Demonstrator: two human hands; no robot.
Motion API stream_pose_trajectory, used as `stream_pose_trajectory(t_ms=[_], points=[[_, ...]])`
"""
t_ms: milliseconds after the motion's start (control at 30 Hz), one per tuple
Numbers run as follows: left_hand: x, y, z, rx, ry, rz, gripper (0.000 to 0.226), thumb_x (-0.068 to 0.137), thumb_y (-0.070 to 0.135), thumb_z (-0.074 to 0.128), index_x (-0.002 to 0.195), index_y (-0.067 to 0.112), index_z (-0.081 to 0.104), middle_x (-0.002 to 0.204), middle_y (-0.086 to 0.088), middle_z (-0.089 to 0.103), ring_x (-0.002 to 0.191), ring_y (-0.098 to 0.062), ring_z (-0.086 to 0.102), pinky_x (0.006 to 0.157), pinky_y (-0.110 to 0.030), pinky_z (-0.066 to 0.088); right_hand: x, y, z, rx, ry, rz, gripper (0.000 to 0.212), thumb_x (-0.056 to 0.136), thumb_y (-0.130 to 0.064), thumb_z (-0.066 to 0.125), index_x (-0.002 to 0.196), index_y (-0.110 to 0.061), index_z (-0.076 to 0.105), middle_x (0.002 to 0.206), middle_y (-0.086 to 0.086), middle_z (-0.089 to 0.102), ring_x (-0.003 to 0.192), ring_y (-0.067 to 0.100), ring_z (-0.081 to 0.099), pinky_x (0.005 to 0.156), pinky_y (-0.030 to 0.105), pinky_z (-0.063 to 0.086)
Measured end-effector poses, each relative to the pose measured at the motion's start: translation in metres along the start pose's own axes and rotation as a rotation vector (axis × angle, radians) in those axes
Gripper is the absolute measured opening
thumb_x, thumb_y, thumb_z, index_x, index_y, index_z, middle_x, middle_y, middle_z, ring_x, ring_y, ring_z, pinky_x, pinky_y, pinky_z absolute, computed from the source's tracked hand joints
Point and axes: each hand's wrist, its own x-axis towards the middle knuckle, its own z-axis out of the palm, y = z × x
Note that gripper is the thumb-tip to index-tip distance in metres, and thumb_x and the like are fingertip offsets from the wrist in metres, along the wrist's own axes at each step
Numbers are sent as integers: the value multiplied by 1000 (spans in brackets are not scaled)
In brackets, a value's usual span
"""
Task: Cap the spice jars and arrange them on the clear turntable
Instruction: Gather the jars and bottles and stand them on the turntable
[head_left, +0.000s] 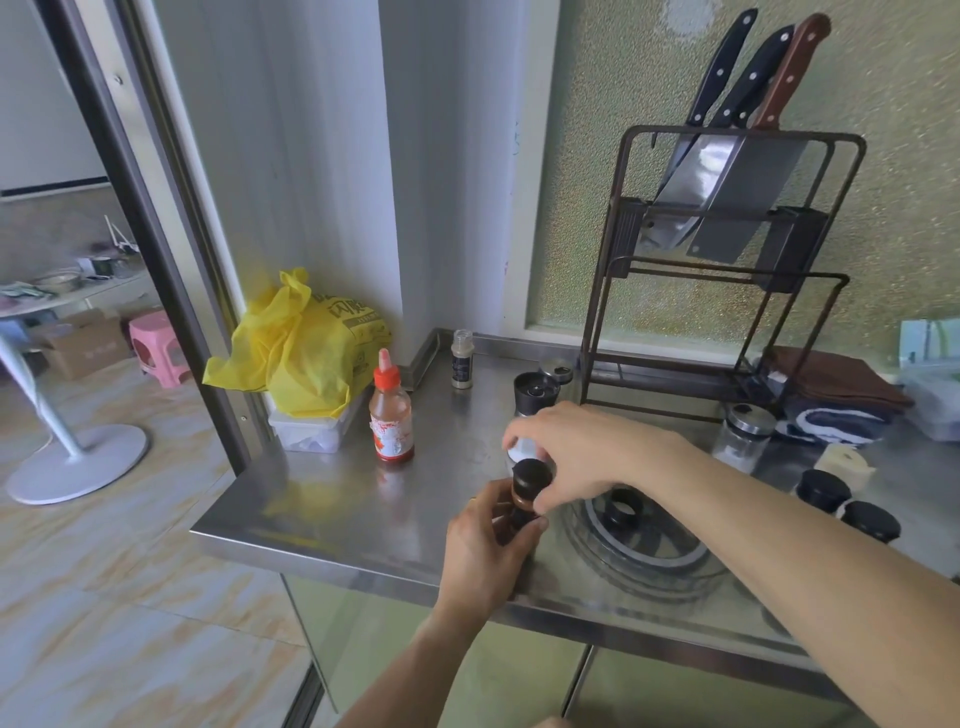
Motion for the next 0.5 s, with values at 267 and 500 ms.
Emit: stream_pose_trajectory(t_ms=[267,500], points=[[0,-1,4,48,55,8,27,81,36,78,103,30,64,92,15,75,87,-6,73,81,-37,62,1,-4,17,-46,96,25,44,80,-36,75,61,-10,45,63,7,49,55,27,49,48,34,35],[-7,15,-18,128,-49,37,48,78,48,72,122,34,59,113,21,68,109,4,63,89,-12,50,-5,-1,28,-3,168,20,32,81,-42,72,78,-17,53,78,5,63,69,26,62,54,34,47]])
